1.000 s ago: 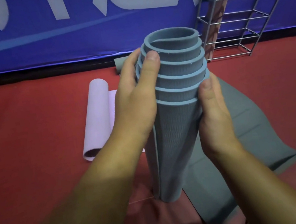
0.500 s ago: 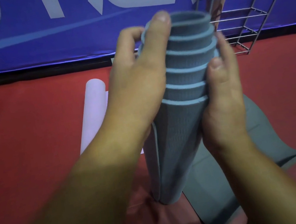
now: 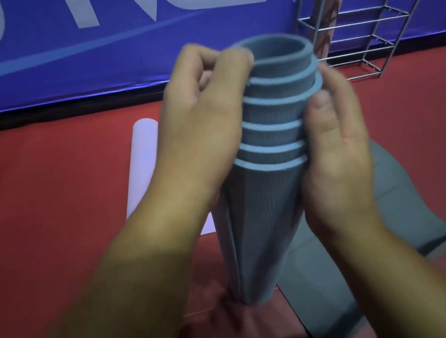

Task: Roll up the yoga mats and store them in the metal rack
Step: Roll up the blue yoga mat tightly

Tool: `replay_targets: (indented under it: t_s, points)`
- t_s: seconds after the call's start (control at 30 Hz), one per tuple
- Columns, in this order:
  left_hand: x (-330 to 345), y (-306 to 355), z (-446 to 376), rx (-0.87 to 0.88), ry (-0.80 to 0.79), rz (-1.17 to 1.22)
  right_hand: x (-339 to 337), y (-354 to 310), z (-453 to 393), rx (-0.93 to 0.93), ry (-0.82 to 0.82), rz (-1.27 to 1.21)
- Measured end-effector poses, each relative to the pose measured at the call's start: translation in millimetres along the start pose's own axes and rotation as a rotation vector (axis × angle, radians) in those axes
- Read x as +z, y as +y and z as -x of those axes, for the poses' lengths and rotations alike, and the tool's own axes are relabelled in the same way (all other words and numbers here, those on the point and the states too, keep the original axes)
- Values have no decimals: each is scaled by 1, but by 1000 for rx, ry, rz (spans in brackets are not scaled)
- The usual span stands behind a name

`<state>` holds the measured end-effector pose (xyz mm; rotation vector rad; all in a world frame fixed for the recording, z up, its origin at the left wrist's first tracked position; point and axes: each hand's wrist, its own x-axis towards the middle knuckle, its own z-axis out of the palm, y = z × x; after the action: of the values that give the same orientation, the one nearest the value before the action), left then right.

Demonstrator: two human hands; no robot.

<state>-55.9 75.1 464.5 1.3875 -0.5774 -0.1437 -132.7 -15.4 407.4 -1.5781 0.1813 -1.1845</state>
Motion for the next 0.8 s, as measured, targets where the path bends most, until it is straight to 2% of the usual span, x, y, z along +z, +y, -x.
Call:
replay_targets:
  t_s: [0.1,0.2,0.33,0.47,0.67,0.8]
  points:
    - [-3,-6,0,-12,29,-23,0,2,-2,-36,-64,113]
    - [-3,-13,5,-100,-19,-92,-3,10,1,-22,-79,150]
    - [-3,-7,4,-31,-9,-59,-4,2,-2,-142,-92,148]
    - [3,-12,11,-73,4,-116,-8,6,-2,-61,-85,116]
    - [7,-16,16,-54,36,-140,-11,-1,3,-64,-66,242]
    - [9,-17,18,-9,46,-163,-11,-6,6,-137,-50,280]
